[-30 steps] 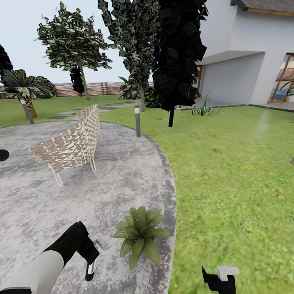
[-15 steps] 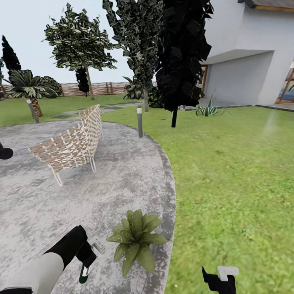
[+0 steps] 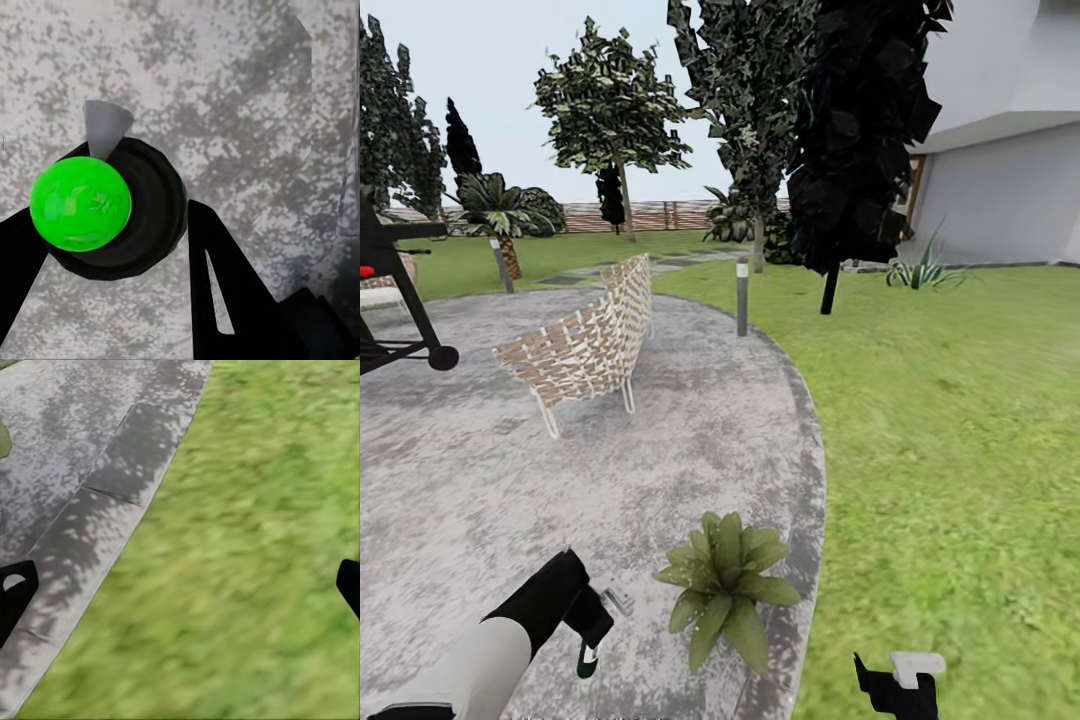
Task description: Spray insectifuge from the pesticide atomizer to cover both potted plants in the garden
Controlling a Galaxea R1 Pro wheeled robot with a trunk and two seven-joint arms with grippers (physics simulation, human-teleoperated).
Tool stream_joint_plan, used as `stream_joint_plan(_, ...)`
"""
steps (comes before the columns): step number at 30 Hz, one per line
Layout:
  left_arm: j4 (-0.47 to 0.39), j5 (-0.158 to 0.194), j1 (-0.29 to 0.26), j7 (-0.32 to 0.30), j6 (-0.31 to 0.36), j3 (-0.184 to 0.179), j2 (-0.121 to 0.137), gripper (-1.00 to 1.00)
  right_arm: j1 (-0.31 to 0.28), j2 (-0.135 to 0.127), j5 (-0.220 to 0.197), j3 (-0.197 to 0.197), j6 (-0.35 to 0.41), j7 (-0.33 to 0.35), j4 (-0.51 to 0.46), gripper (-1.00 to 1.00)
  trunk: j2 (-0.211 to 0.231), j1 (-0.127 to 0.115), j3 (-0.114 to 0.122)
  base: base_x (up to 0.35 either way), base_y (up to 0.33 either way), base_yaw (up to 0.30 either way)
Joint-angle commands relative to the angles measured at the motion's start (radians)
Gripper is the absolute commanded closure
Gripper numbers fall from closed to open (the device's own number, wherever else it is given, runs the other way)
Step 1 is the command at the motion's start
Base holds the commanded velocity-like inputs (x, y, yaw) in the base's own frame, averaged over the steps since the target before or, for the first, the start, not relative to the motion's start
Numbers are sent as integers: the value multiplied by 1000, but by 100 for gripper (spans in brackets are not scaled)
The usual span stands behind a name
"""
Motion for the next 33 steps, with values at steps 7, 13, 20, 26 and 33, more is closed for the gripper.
stream_joint_plan(7,0,-7,0,14,-2,-1,-9,100,0,0,-11,6,-3,5,0,-100,0,0,5,-6,-1,200)
stream_joint_plan(13,-1,-7,0,15,-2,-2,-10,100,0,0,-12,4,-3,5,0,-100,0,0,6,-186,-136,24)
stream_joint_plan(20,-3,-7,0,15,-2,2,-17,100,0,0,-12,5,-2,5,0,-100,0,0,6,-164,-169,1)
stream_joint_plan(26,-4,-7,0,15,-2,4,-22,100,0,0,-12,5,-3,5,0,-100,0,0,6,-9,-166,168)
stream_joint_plan(33,-6,31,0,15,-3,7,-21,100,0,0,-12,4,-3,5,0,-100,0,0,6,0,-10,203)
